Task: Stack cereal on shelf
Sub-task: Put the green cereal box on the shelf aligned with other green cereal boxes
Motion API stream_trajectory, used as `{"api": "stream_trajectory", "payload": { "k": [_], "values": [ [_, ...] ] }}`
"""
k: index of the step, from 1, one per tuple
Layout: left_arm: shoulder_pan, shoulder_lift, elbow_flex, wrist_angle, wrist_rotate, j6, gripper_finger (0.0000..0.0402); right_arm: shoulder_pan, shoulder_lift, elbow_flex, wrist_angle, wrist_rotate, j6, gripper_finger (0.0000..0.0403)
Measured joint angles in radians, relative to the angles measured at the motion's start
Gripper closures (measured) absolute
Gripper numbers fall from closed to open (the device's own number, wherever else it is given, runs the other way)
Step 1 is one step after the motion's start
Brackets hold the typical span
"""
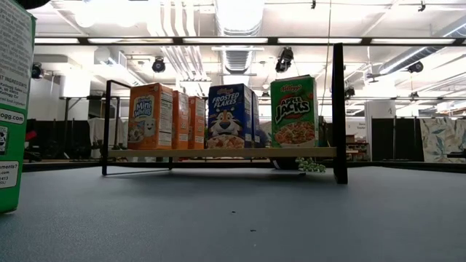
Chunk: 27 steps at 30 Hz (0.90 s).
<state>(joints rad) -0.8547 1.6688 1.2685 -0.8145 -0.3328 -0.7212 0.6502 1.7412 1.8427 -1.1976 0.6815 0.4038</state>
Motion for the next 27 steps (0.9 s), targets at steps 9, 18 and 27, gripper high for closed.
{"api": "stream_trajectory", "payload": {
  "k": [9, 18, 27],
  "values": [
    [0.0, 0.0, -0.001, -0.001, 0.0, 0.001, 0.0243, 0.0, 0.0, 0.0, 0.0, 0.0, -0.002, 0.039],
    [0.006, -0.011, 0.007, -0.015, 0.0, 0.042, 0.0272, 0.0, 0.0, 0.0, -0.005, 0.0, -0.01, 0.039],
    [0.085, -0.014, 0.116, -0.066, -0.001, 0.264, 0.0273, 0.005, 0.0, -0.009, -0.08, 0.0, -0.011, 0.039]
  ]
}}
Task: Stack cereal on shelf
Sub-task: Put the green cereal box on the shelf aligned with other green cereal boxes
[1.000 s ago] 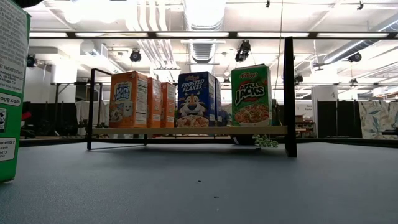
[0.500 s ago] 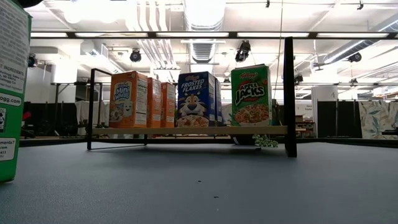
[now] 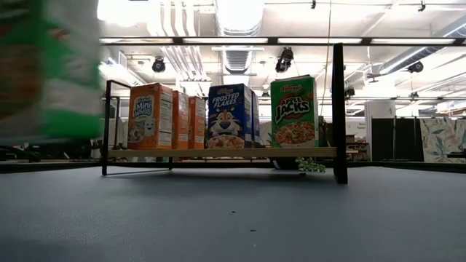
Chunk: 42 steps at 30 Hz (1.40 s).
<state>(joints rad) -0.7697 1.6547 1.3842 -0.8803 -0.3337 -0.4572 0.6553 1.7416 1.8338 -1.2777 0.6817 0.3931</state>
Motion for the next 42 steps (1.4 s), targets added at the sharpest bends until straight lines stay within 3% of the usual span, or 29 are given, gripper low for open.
{"api": "stream_trajectory", "payload": {
  "k": [9, 19, 22, 28, 42],
  "values": [
    [0.187, 0.0, 0.062, 0.01, 0.0, 0.328, 0.0274, 0.039, -0.017, -0.074, -0.006, 0.0, 0.005, 0.039],
    [0.45, 0.009, 0.062, 0.185, 0.001, 0.624, 0.0274, 0.065, -0.163, -0.224, 0.034, 0.001, 0.118, 0.039],
    [0.518, 0.012, 0.062, 0.23, 0.014, 0.656, 0.0274, 0.065, -0.213, -0.27, 0.072, 0.001, 0.122, 0.039],
    [0.609, 0.013, 0.061, 0.276, 0.137, 0.666, 0.0274, 0.065, -0.283, -0.322, 0.118, 0.001, 0.122, 0.039],
    [0.644, 0.089, 0.059, 0.341, 0.143, 0.695, 0.0274, 0.064, -0.302, -0.336, 0.116, 0.029, 0.094, 0.039]
  ]
}}
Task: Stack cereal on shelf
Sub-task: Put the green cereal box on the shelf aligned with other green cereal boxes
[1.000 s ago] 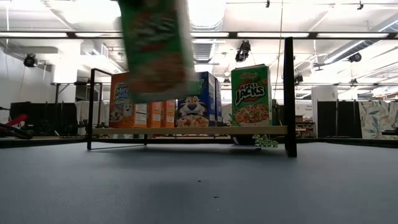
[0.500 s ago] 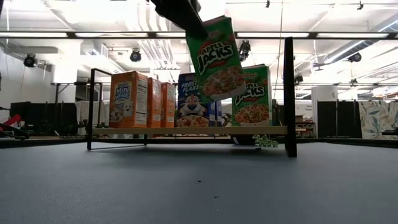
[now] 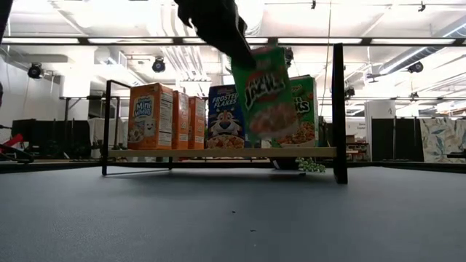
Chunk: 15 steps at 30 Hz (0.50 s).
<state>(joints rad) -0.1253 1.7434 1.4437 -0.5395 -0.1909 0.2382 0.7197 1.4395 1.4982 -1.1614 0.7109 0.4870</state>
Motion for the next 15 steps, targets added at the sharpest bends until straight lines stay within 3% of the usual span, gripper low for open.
{"api": "stream_trajectory", "payload": {
  "k": [15],
  "values": [
    [0.018, 0.042, 0.014, 0.008, 0.005, 0.0, 0.0269, 0.0, 0.0, -0.001, 0.0, -0.001, 0.012, 0.039]
  ]
}}
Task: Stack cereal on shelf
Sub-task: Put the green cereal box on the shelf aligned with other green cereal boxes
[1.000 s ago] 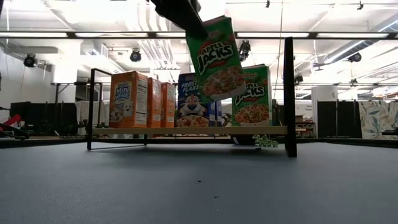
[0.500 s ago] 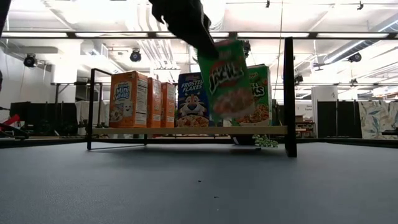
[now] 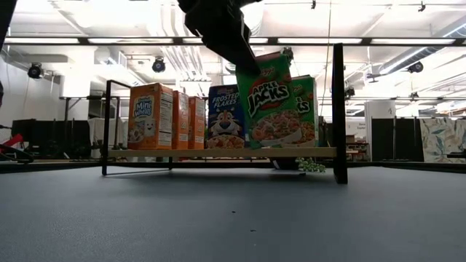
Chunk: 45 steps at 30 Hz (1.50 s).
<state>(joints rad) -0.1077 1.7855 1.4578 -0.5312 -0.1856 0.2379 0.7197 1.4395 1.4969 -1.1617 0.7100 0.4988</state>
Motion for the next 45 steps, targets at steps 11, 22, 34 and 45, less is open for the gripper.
{"api": "stream_trajectory", "payload": {
  "k": [11, 22, 34, 45],
  "values": [
    [0.01, 0.0, 0.0, 0.014, -0.006, 0.017, 0.0208, 0.0, 0.0, 0.0, 0.0, -0.001, 0.011, 0.039],
    [0.012, -0.002, 0.05, -0.015, -0.006, 0.043, 0.0194, 0.0, 0.0, 0.0, 0.002, -0.001, 0.028, 0.039],
    [-0.035, -0.034, 0.159, -0.202, -0.06, -0.023, 0.0193, 0.0, 0.0, -0.034, 0.12, -0.001, 0.011, 0.039],
    [-0.215, -0.205, 0.031, -0.164, -0.251, -0.103, 0.0193, -0.025, 0.0, -0.15, 0.404, 0.003, -0.109, 0.039]
  ]
}}
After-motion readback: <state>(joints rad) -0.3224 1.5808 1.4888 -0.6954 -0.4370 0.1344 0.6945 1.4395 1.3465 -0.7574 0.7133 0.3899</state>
